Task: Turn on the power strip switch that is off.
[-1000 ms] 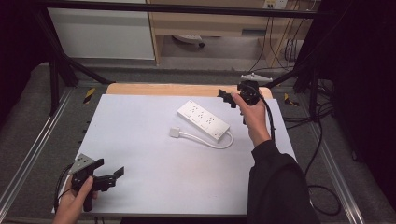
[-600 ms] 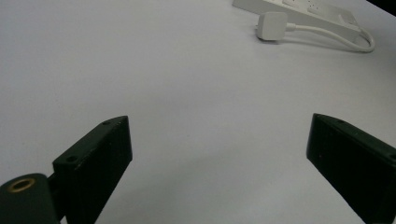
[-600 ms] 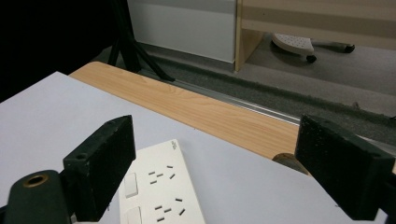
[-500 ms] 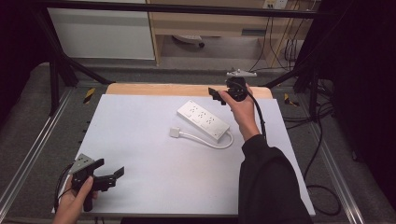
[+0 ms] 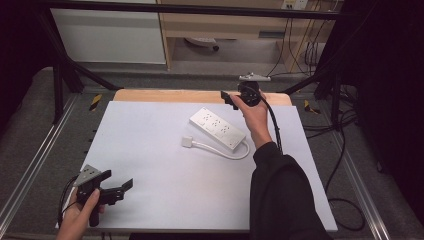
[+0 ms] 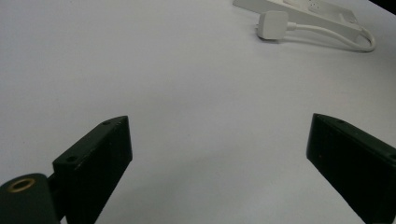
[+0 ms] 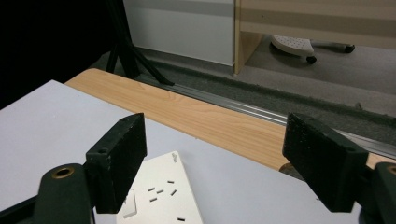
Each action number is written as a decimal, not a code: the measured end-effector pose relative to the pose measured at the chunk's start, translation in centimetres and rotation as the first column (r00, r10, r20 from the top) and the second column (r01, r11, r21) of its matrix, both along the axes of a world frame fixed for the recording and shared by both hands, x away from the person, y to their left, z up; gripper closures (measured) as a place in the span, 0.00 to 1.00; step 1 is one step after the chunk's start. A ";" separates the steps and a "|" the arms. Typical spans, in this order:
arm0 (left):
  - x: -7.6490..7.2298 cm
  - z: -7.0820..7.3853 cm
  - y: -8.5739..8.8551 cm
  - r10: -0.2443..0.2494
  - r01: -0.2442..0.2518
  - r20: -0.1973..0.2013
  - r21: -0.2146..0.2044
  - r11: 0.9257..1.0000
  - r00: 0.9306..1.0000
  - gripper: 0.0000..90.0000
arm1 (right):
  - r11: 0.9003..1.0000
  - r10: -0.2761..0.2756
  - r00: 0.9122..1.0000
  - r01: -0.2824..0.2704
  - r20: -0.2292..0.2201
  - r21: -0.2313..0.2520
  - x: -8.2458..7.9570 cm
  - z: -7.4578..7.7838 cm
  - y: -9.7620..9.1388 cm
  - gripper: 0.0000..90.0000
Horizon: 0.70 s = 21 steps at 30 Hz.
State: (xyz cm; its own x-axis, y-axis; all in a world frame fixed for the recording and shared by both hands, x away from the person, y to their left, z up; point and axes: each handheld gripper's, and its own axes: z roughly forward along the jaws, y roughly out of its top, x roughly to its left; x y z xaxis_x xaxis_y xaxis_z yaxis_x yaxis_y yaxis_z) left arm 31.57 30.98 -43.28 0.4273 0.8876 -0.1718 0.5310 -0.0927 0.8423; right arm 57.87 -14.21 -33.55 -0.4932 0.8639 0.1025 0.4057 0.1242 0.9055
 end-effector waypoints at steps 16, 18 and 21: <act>0.0 0.0 0.0 -0.005 0.005 0.002 0.004 1.000 1.000 0.08 | 1.000 -0.010 0.999 0.010 -0.042 -0.001 1.2 -0.7 1.0 0.09; 0.0 0.0 0.0 -0.003 0.003 0.002 0.003 1.000 1.000 0.08 | 1.000 -0.012 0.999 0.012 -0.049 0.001 1.4 -0.8 1.3 0.08; 0.0 0.0 0.0 -0.003 0.003 0.001 0.004 1.000 1.000 0.08 | 1.000 -0.011 0.998 0.011 -0.055 -0.005 1.6 -1.0 1.7 0.08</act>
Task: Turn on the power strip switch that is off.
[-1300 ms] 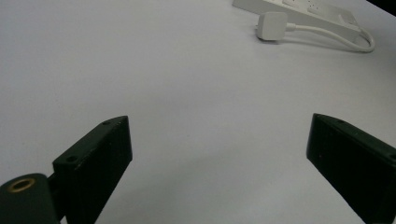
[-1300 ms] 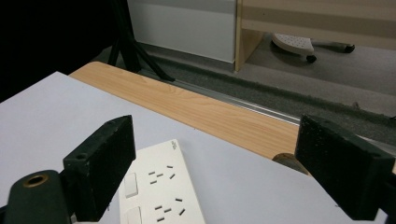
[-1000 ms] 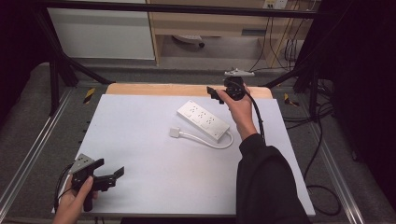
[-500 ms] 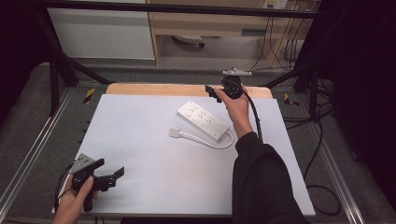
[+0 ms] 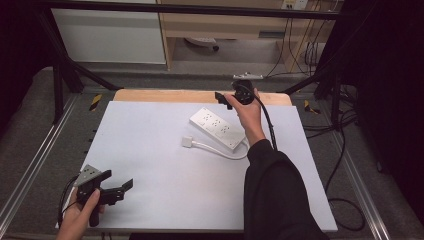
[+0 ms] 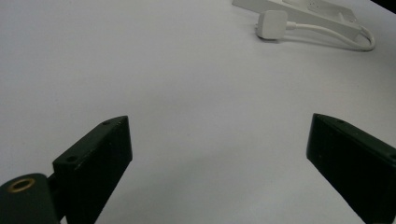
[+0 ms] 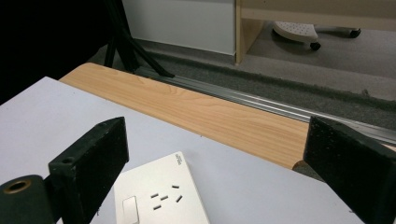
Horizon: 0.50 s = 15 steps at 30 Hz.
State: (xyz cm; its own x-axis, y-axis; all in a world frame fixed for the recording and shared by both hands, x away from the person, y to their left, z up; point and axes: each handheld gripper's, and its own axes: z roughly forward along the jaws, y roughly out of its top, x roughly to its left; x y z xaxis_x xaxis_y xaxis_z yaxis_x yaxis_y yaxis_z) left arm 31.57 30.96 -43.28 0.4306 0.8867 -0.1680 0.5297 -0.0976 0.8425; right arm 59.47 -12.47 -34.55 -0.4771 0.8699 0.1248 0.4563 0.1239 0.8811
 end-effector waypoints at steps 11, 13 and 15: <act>0.0 0.0 0.0 -0.001 0.001 -0.001 0.005 1.000 1.000 0.08 | 1.000 0.022 1.000 -0.022 -0.003 -0.019 0.5 -1.2 1.7 0.29; 0.0 0.0 0.0 -0.003 0.003 -0.001 0.006 1.000 1.000 0.08 | 1.000 0.022 1.000 -0.022 -0.007 -0.017 0.6 -1.4 1.8 0.32; 0.0 0.0 0.0 -0.002 0.002 -0.001 0.006 1.000 1.000 0.08 | 0.999 0.026 1.000 -0.026 -0.014 -0.019 0.8 -1.8 1.9 0.37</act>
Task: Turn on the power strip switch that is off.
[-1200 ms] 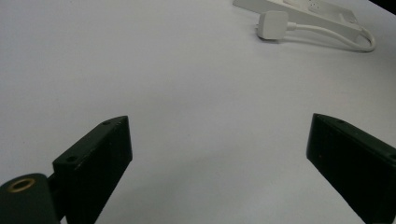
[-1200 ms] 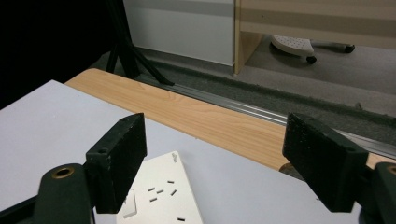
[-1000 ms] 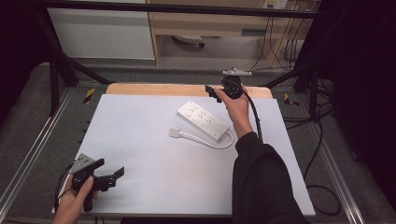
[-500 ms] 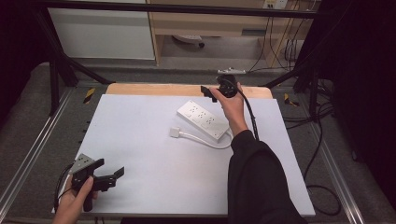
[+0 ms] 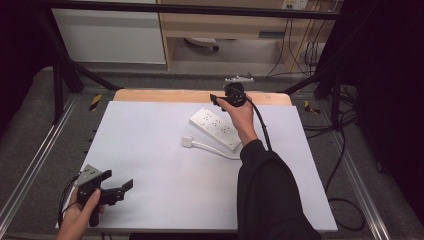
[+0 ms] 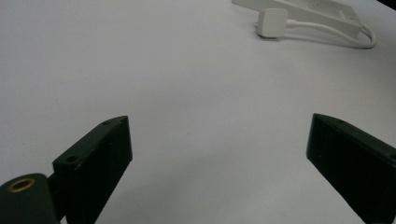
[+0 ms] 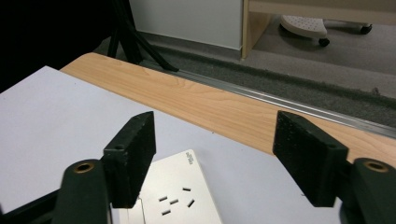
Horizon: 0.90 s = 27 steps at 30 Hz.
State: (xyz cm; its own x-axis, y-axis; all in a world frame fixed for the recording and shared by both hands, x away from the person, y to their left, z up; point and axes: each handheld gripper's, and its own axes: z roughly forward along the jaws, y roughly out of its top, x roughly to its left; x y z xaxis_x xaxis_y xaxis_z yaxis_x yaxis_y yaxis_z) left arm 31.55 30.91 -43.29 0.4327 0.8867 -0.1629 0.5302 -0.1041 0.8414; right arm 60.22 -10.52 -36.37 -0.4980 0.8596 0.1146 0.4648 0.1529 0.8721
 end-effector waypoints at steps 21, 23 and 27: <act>0.0 0.0 -0.1 -0.005 0.005 0.000 0.011 1.000 1.000 0.08 | 0.998 0.016 1.000 -0.017 -0.013 -0.063 0.0 -3.2 3.5 0.75; 0.0 0.0 -0.1 -0.006 0.006 0.001 0.012 1.000 1.000 0.08 | 0.998 0.023 1.000 -0.024 -0.010 -0.062 -0.1 -3.3 3.9 0.78; 0.0 0.0 -0.1 -0.008 0.008 0.003 0.016 1.000 1.000 0.08 | 0.998 0.029 1.000 -0.029 0.001 -0.063 -0.2 -3.6 4.3 0.85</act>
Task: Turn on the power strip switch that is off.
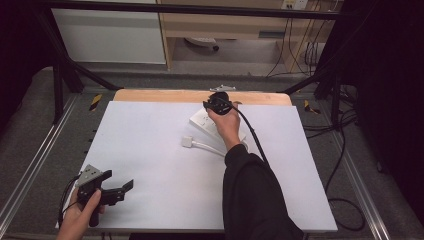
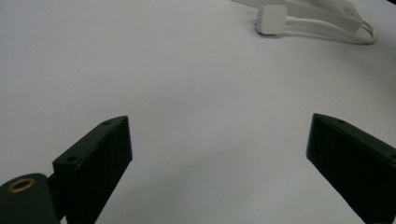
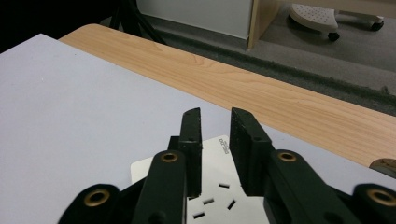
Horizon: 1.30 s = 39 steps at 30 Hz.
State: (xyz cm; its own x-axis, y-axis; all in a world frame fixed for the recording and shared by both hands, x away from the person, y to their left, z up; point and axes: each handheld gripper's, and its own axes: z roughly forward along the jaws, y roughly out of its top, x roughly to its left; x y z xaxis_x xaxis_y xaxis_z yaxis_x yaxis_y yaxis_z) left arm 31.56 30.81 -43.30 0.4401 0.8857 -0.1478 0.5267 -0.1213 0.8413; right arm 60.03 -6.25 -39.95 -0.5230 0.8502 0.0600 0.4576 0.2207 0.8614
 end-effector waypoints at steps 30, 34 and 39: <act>-0.1 0.1 -0.2 -0.005 0.005 0.006 0.013 1.000 1.000 0.08 | 0.997 0.053 0.998 -0.055 -0.036 -0.055 -1.4 -1.6 1.4 1.00; -0.1 0.1 -0.2 -0.007 0.007 0.003 0.016 1.000 1.000 0.08 | 0.996 0.055 0.997 -0.058 -0.053 -0.061 -1.8 -1.8 1.0 1.00; 0.0 0.1 -0.2 -0.009 0.009 0.005 0.020 1.000 1.000 0.08 | 0.996 0.061 0.996 -0.065 -0.067 -0.060 -2.6 -2.0 0.8 1.00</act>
State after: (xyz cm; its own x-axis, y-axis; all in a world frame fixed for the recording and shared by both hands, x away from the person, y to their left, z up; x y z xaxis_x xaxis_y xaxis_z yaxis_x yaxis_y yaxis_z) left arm 31.52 30.64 -43.22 0.4485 0.8846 -0.1278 0.5211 -0.1426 0.8415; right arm 57.43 -5.44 -41.91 -0.5722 0.8189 0.0436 0.4958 0.3031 0.8138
